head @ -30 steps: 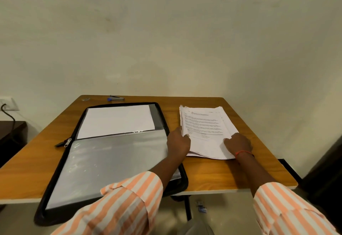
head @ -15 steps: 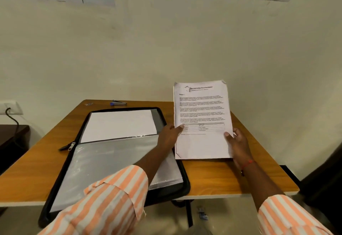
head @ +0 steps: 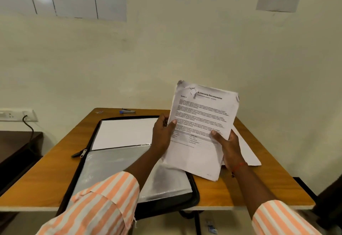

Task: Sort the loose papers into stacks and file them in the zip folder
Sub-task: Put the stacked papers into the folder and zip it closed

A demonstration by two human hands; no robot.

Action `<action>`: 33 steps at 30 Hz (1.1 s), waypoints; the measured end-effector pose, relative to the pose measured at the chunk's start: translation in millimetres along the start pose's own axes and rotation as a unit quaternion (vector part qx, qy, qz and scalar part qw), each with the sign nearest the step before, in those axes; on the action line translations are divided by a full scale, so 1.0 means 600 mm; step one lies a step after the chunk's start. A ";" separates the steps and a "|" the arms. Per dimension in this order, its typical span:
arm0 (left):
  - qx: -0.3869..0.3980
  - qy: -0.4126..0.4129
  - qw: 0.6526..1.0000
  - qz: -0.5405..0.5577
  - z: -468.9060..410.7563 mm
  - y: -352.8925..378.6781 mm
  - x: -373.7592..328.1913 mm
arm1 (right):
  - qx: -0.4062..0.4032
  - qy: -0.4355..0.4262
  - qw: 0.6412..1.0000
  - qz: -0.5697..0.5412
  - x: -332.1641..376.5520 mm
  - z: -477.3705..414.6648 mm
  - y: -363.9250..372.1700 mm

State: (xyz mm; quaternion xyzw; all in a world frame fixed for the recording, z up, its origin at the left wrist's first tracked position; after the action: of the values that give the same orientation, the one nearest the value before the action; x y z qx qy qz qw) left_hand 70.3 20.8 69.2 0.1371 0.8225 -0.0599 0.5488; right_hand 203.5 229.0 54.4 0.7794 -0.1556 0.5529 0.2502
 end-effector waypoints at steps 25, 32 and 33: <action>0.208 -0.100 0.945 -0.232 -0.024 -0.063 0.046 | -0.025 0.090 0.996 -0.004 -0.012 -0.022 -0.013; 0.407 -0.185 0.856 -0.260 0.004 -0.115 0.078 | 0.136 0.252 0.949 0.128 -0.034 -0.010 -0.044; 0.417 -0.183 0.848 -0.270 0.006 -0.116 0.086 | 0.176 0.268 0.935 0.151 -0.042 -0.002 -0.039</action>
State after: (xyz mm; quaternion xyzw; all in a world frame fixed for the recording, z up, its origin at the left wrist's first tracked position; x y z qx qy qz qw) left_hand 34.8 -38.4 16.8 0.1119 0.6094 -0.5669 0.5429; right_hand 206.1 247.9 25.8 0.6014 -0.0984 0.7910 0.0550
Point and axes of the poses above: each hand's wrist, its own z-axis away from the middle knuckle, its own y-axis out of the palm, x = y × z, the point moved 6 cm from there along -z, towards the middle knuckle, and after that the axes turned 2 degrees about -x, right-handed, at the moved point
